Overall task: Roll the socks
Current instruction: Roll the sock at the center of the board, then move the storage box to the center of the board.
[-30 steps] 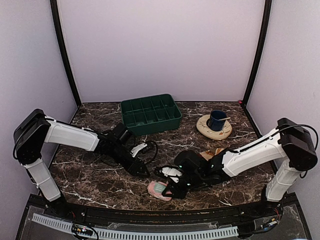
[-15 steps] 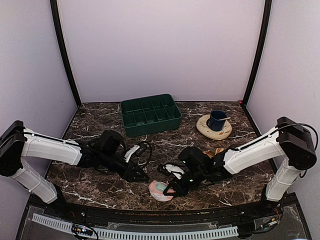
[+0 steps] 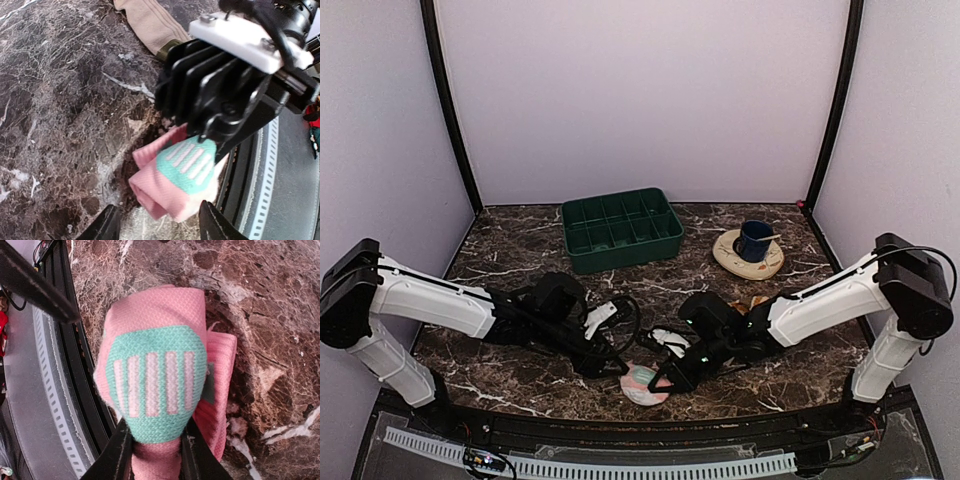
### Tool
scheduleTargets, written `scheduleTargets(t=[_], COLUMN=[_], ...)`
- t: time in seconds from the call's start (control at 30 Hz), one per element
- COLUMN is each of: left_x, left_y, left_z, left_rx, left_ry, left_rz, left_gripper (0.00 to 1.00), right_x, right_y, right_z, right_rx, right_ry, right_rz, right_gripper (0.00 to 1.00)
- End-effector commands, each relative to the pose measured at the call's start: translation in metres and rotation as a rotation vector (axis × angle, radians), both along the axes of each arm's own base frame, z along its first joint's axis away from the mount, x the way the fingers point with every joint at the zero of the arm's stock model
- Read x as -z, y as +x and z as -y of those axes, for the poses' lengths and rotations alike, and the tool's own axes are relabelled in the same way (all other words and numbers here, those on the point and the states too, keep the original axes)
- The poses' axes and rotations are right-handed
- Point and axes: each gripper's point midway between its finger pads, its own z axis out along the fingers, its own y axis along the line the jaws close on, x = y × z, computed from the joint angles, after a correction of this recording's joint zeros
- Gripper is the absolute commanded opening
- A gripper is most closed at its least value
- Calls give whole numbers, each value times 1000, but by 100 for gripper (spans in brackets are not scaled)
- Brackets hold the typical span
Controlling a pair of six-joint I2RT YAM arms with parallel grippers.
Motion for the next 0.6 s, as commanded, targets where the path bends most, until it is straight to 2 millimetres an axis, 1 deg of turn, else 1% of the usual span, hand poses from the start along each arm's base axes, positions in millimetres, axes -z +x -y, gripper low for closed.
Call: scheduleTargets(t=[0.0, 0.07, 0.2, 0.5, 0.53, 0.57], left_x=[-3, -6, -21, -50, -53, -56], left_y=[8, 13, 27, 62, 66, 69], left_z=[2, -2, -9, -26, -28, -30], left_rx=[-13, -49, -148, -354, -375, -399], left_ry=[24, 19, -7, -13, -7, -3], left_rz=[68, 93, 155, 282, 294, 304], left_gripper=[56, 56, 57, 58, 58, 58], right_x=[-9, -15, -25, -29, -41, -45], right_y=[0, 4, 8, 12, 13, 14], right_z=[4, 3, 1, -1, -2, -2], right_rx=[14, 24, 31, 49, 51, 56], right_ry=[5, 20, 38, 52, 83, 94], right_rz=[-21, -11, 0, -14, -5, -4], right_gripper=[0, 0, 0, 0, 0, 0])
